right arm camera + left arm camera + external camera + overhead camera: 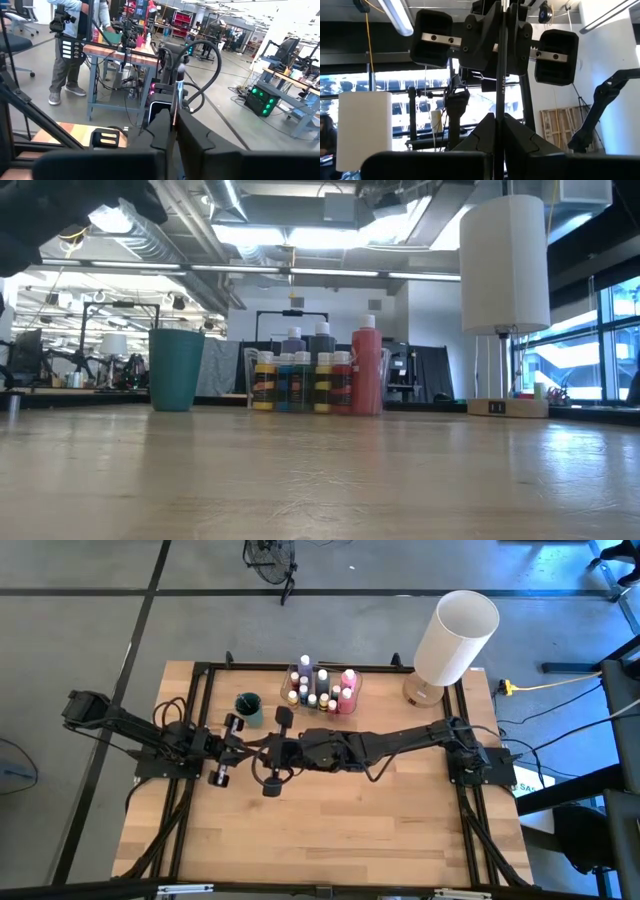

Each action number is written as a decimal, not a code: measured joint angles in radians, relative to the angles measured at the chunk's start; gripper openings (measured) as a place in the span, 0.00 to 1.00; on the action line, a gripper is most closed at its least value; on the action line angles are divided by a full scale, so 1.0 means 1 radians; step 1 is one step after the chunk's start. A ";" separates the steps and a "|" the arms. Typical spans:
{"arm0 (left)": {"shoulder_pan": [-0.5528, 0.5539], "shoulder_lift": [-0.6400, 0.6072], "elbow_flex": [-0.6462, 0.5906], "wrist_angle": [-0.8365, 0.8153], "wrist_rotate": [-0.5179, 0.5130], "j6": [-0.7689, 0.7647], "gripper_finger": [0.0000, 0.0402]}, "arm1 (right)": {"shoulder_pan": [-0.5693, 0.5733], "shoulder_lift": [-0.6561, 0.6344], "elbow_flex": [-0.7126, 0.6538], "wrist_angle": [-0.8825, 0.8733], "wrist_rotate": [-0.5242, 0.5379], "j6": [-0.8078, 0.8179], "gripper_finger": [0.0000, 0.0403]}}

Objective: Pick & Place Paint Supplies
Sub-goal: Put the silver paint brush into the green cup

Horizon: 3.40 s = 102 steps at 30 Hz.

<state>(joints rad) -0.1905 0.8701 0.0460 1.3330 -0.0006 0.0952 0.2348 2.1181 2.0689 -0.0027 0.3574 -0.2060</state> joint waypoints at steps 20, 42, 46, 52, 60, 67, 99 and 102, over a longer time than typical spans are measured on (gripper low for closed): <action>0.000 0.011 0.000 -0.045 -0.040 0.003 0.22 | -0.004 0.000 0.000 -0.066 0.007 0.030 0.03; 0.000 0.010 0.000 0.004 -0.110 0.067 0.28 | -0.027 0.000 0.000 -0.129 -0.029 0.113 0.03; 0.000 0.010 0.000 0.003 -0.109 0.080 0.27 | -0.027 0.000 0.000 -0.129 -0.029 0.113 0.03; 0.000 0.010 0.037 -0.033 -0.104 0.116 0.21 | -0.027 0.000 0.000 -0.129 -0.028 0.113 0.03; 0.000 0.010 0.058 -0.083 -0.103 0.187 0.03 | -0.027 0.000 0.000 -0.141 -0.025 0.112 0.03; 0.000 0.010 0.058 -0.083 -0.119 0.202 0.03 | -0.027 0.000 0.000 -0.153 -0.025 0.112 0.03; 0.242 -0.003 -0.013 -0.180 -0.808 -0.016 0.02 | 0.198 -0.093 -0.047 -0.709 0.427 0.334 0.50; 0.296 0.001 -0.037 -0.196 -0.834 -0.055 0.02 | 0.200 -0.094 -0.073 -0.713 0.427 0.359 0.50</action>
<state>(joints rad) 0.1052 0.8711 0.0089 1.1366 -0.8341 0.0402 0.4343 2.0238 1.9964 -0.7154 0.7840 0.1529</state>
